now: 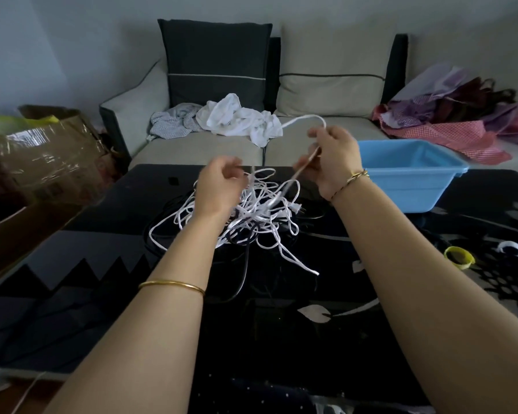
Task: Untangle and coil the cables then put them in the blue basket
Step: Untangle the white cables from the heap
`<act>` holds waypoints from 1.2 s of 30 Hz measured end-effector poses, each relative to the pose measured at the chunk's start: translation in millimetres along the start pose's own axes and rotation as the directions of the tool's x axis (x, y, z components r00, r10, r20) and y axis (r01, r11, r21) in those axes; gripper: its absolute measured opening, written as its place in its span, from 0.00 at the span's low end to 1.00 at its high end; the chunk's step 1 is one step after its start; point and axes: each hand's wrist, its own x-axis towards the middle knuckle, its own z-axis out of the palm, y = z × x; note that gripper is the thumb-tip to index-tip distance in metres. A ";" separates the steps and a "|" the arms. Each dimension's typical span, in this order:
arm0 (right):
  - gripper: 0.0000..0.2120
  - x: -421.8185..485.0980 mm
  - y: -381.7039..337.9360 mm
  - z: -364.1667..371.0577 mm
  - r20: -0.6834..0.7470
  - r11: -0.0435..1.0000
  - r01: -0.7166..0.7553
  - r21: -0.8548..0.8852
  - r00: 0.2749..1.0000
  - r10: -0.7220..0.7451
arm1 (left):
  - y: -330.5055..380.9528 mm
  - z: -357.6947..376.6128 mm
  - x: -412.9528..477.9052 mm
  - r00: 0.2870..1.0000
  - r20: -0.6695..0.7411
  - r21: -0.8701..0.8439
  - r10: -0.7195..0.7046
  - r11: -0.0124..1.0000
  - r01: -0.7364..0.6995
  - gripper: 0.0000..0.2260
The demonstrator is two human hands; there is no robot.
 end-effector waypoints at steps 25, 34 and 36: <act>0.10 -20.2 -44.9 -17.9 0.322 0.976 -0.004 -0.218 0.944 0.076 | -31.6 45.6 -17.7 0.935 0.353 0.353 0.037 0.920 -0.170 0.13; 0.11 -10.9 -31.8 -26.8 0.156 0.904 -0.002 -0.427 0.985 0.076 | -28.9 46.5 -19.6 0.941 0.323 0.455 0.101 0.855 -0.248 0.03; 0.09 -6.5 -25.0 -30.4 0.063 0.670 0.049 -0.740 0.998 -0.003 | -20.5 43.1 -15.7 0.954 0.262 0.426 0.148 0.869 -0.252 0.06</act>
